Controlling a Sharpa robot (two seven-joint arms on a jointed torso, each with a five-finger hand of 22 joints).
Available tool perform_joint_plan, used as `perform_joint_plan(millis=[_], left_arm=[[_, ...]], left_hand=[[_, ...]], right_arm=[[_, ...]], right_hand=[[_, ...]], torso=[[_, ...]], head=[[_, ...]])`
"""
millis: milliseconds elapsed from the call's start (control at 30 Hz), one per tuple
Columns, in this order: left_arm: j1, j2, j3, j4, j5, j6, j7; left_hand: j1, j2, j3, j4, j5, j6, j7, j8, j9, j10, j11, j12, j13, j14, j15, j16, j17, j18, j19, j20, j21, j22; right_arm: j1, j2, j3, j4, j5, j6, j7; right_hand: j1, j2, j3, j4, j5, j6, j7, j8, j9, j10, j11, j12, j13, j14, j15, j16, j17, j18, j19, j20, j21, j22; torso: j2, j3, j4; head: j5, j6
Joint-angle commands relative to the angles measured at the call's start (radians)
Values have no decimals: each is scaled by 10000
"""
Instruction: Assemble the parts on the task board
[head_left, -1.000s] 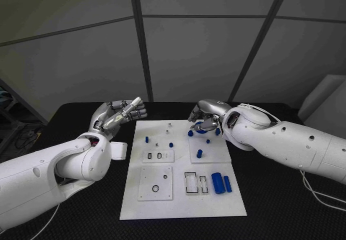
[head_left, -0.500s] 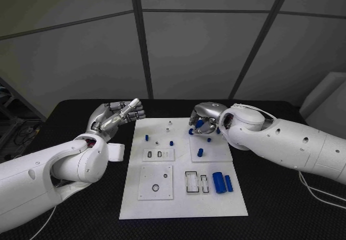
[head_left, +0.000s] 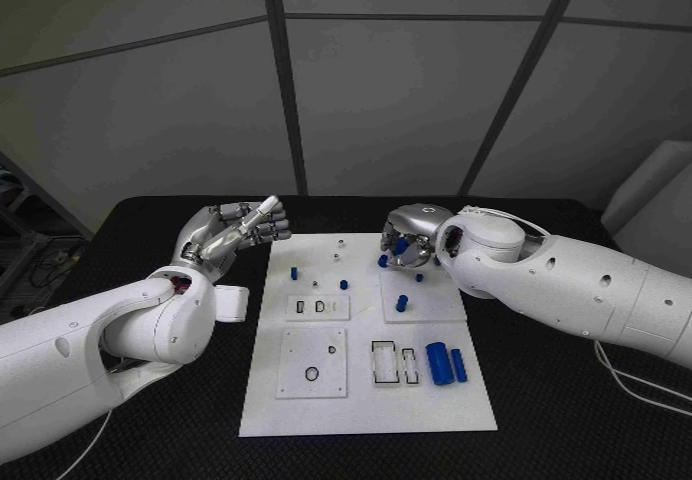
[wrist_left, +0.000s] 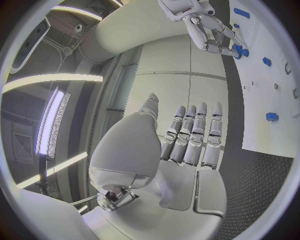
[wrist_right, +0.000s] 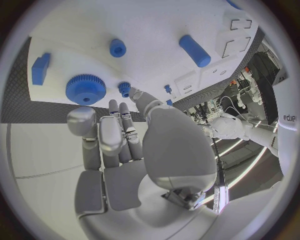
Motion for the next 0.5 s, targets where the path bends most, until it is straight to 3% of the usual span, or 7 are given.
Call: perform_joint_plan(millis=[33,500], left_arm=[[14,-14,8,19,-84,141,12],[18,4,8,-2,-84,158,-33]], left_hand=[[-76,60,-48,-25,-64,56,40,-53,-16,16,24,-45,7,63,13,-55,-11,470,66,-20,39,-15],[-76,60,-48,-25,-64,56,40,-53,-16,16,24,-45,7,63,13,-55,-11,470,66,-20,39,-15]], right_arm=[[21,24,4,-40,-161,16,74],[20,258,4,-271,-96,155,225]], right_hand=[[72,20,110,3,-16,21,-45,-27,-3,120,-17,11,9,382,30,86,87,-175,57,-5,98,124],[89,54,400,100,-62,65,-68,-17,3,328,-55,9,1,359,7,253,215,-189,21,-14,279,304]], torso=[[25,4,9],[79,10,3]], head=[[8,-11],[16,-70]])
